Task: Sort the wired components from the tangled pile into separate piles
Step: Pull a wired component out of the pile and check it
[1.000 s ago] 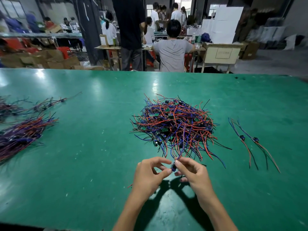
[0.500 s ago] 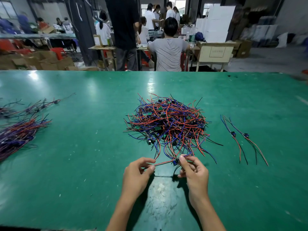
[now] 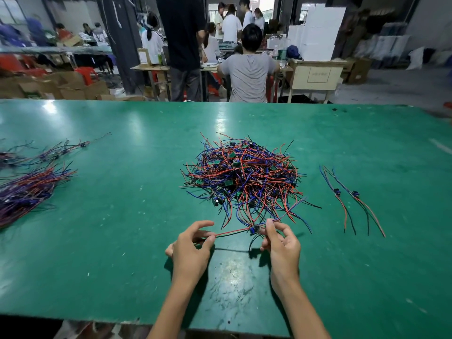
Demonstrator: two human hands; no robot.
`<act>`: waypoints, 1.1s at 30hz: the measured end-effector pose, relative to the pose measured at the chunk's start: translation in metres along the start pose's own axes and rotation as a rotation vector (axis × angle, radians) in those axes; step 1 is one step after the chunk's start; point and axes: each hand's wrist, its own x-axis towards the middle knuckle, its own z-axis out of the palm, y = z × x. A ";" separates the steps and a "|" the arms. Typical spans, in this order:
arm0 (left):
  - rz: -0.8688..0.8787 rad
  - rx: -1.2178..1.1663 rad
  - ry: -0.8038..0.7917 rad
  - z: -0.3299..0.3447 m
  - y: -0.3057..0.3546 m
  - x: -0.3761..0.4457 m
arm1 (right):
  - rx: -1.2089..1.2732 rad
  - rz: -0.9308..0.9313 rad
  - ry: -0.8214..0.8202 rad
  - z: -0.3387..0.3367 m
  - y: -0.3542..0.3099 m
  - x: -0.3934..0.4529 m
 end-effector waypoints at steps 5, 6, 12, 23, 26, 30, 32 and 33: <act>0.011 0.049 0.044 -0.013 -0.004 -0.003 | 0.037 0.002 -0.018 -0.002 -0.001 0.000; 0.003 0.049 0.045 -0.016 -0.005 -0.003 | 0.064 0.006 -0.018 -0.003 -0.001 0.001; 0.277 0.002 0.072 -0.021 0.012 0.005 | -0.009 0.035 -0.142 -0.008 0.003 0.005; -0.059 -0.510 -0.687 0.021 0.051 -0.002 | -0.092 -0.039 -0.203 -0.012 0.004 0.002; -0.141 -0.572 -0.628 0.023 0.046 -0.007 | -0.218 -0.115 -0.201 -0.009 0.006 0.001; -0.138 -0.572 -0.493 0.025 0.044 -0.012 | -0.287 -0.142 -0.301 -0.007 0.009 -0.004; -0.127 -0.563 -0.480 0.026 0.045 -0.015 | -0.233 -0.076 -0.301 -0.005 0.010 -0.006; -0.117 -0.550 -0.480 0.027 0.045 -0.016 | -0.229 -0.072 -0.281 -0.004 0.010 -0.007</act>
